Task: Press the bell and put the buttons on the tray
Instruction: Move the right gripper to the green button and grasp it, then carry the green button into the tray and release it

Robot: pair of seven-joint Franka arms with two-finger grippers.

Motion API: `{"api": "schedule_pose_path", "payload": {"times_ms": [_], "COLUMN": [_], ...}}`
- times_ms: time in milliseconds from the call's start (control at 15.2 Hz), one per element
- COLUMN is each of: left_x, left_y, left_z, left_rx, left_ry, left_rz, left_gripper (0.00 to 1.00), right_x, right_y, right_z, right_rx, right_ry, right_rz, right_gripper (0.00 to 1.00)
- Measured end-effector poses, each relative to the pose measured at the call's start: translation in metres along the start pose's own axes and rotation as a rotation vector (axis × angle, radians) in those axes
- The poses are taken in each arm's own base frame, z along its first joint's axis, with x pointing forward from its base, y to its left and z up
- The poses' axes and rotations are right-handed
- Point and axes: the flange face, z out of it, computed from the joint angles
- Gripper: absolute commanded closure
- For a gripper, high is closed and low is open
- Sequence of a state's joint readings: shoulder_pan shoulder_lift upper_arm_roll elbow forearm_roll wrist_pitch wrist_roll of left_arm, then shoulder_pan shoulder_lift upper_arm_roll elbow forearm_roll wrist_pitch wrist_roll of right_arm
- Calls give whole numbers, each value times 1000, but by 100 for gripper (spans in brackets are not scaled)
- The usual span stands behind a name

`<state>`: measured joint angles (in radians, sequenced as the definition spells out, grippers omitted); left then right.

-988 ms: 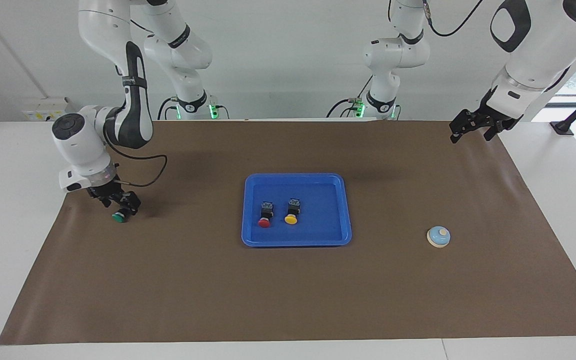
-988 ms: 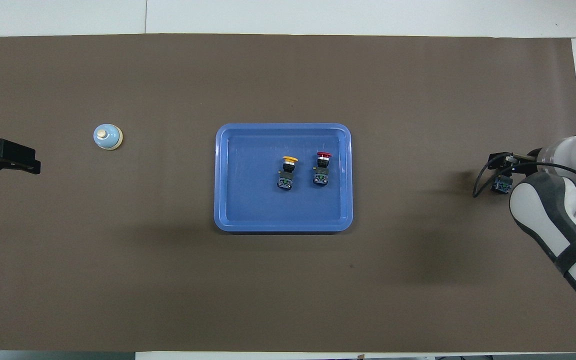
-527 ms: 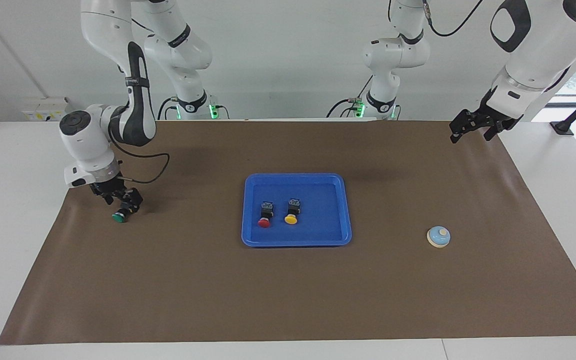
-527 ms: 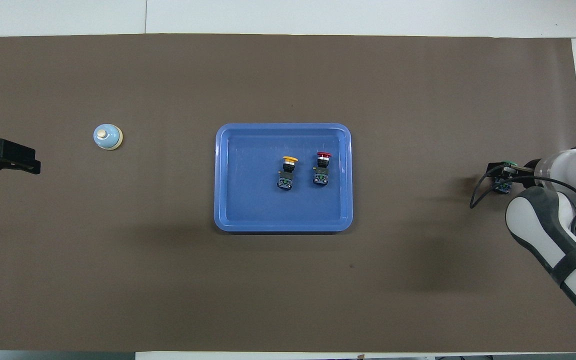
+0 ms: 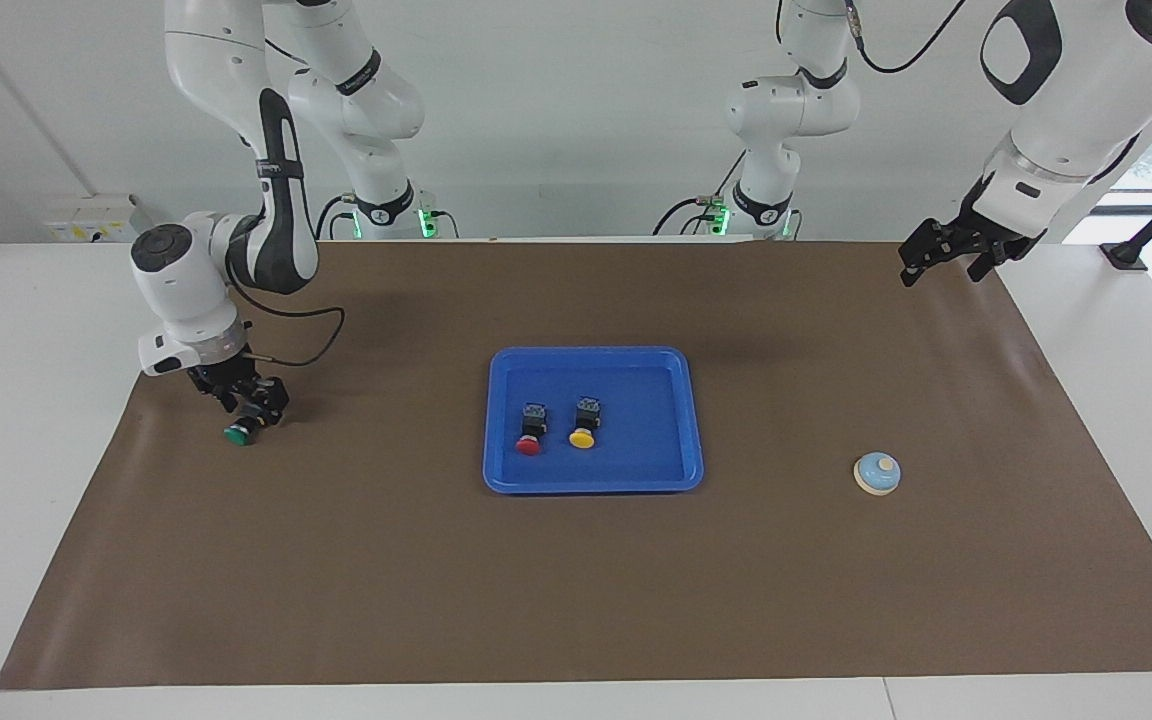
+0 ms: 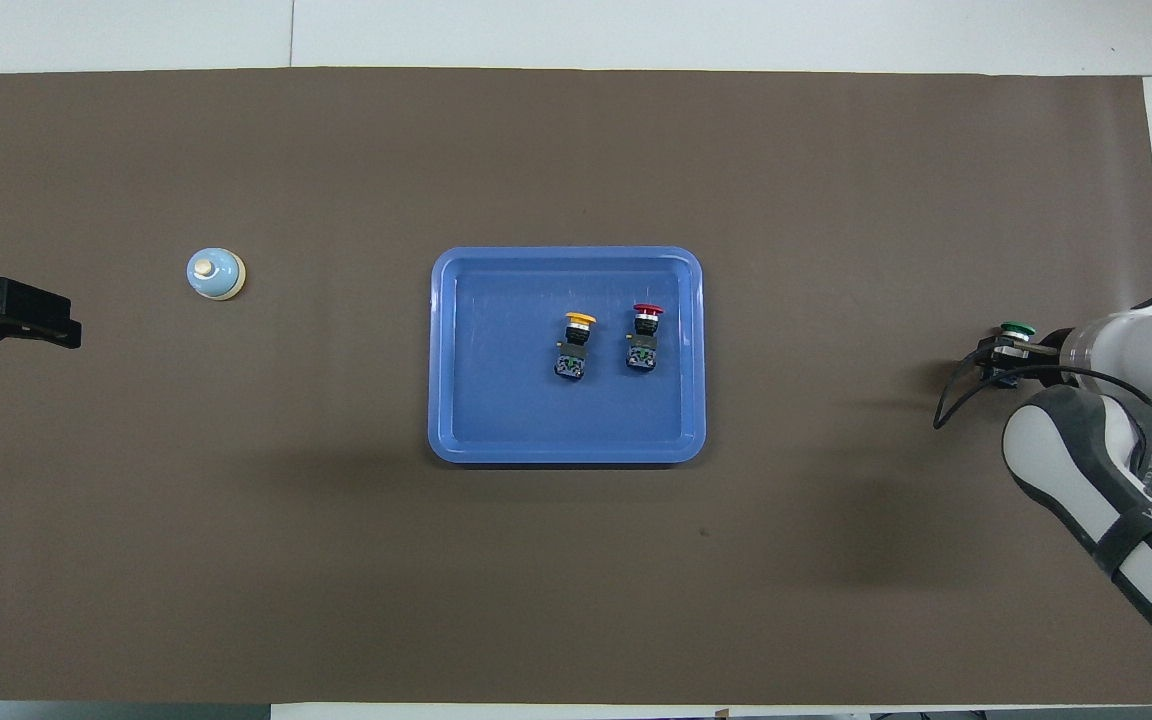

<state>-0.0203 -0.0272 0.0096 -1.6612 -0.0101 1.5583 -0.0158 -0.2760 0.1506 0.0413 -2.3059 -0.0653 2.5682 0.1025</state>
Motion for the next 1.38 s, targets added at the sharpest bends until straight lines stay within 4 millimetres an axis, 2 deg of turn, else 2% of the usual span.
{"api": "schedule_pose_path", "payload": {"times_ms": [264, 395, 527, 659, 791, 988, 1252, 1384], "left_x": [0, 0, 0, 0, 0, 0, 0, 0], "left_y": [0, 0, 0, 0, 0, 0, 0, 0], "left_z": [0, 0, 0, 0, 0, 0, 0, 0], "left_rx": [0, 0, 0, 0, 0, 0, 0, 0], "left_ry": [0, 0, 0, 0, 0, 0, 0, 0], "left_rz": [0, 0, 0, 0, 0, 0, 0, 0], "left_gripper": [0, 0, 0, 0, 0, 0, 0, 0], "right_x": [1, 5, 15, 28, 35, 27, -10, -31], "right_y": [-3, -11, -30, -60, -101, -175, -289, -339], "right_z": [-1, -6, -20, -44, -69, -96, -125, -138], "right_rx": [2, 4, 6, 8, 10, 39, 100, 112], "right_ry": [3, 13, 1, -25, -40, -64, -76, -94], "right_rz": [-16, -31, -64, -93, -99, -87, -119, -112], "right_gripper": [100, 100, 100, 100, 100, 100, 100, 100]}}
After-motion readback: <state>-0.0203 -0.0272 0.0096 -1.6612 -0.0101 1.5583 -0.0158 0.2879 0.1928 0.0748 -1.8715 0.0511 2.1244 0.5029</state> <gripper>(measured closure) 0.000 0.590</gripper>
